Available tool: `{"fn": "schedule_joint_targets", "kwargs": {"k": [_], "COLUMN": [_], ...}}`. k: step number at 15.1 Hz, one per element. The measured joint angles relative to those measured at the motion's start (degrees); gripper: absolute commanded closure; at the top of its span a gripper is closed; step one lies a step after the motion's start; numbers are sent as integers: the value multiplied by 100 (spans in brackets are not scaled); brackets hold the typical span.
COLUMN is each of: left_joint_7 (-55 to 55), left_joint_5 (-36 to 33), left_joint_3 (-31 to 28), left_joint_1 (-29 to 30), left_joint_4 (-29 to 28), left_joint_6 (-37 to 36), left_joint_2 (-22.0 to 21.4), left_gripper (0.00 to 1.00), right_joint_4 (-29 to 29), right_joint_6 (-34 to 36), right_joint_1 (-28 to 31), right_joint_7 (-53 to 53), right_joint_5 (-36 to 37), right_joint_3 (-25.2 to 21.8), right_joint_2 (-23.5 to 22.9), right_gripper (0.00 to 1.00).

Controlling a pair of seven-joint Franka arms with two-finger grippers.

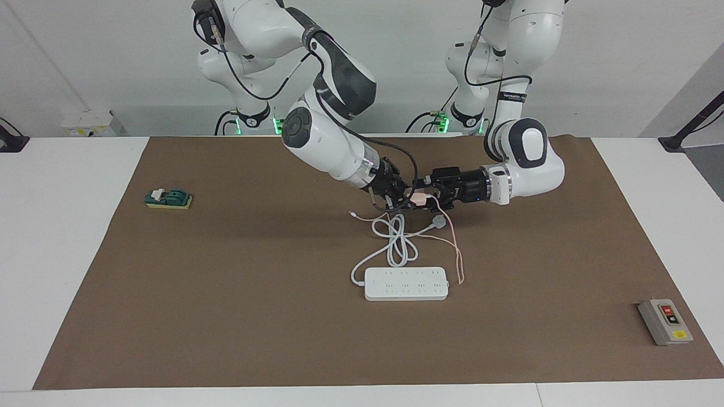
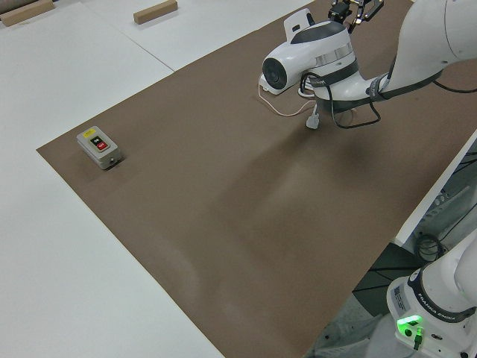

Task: Plug charger into power strip
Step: 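Grasp the charger with the left gripper, then open the right gripper, then lift the charger with the left gripper while the right gripper withdraws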

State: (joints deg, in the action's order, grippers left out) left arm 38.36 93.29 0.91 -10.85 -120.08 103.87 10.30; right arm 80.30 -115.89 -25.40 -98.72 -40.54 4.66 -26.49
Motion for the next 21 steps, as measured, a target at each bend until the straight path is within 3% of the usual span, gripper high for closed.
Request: {"fn": "schedule_joint_targets", "kwargs": {"k": [3, 4, 5, 12, 13, 21], "left_joint_7": [4, 5, 6, 67, 85, 222], "left_joint_5": [2, 3, 4, 14, 15, -19], "left_joint_3": [-12, -20, -26, -65, -69, -96], "left_joint_1": [0, 0, 0, 14, 15, 104], "left_joint_4": [0, 0, 0, -4, -4, -2], "left_joint_6": [1, -1, -10, -110, -115, -134], "left_joint_2": [0, 0, 0, -5, -6, -11], "left_gripper": [81, 96, 100, 100, 100, 100], "right_joint_4": [0, 0, 0, -18, -22, -64], "right_joint_6": [0, 0, 0, -7, -14, -140], "right_joint_1": [0, 0, 0, -4, -7, 76], "right_joint_7": [0, 0, 0, 0, 0, -9], "right_joint_5": [0, 0, 0, -68, -69, -70], "right_joint_3": [0, 0, 0, 5, 6, -43], "right_joint_2": [0, 0, 0, -4, -7, -7], "right_gripper": [100, 100, 100, 99, 1, 0]}}
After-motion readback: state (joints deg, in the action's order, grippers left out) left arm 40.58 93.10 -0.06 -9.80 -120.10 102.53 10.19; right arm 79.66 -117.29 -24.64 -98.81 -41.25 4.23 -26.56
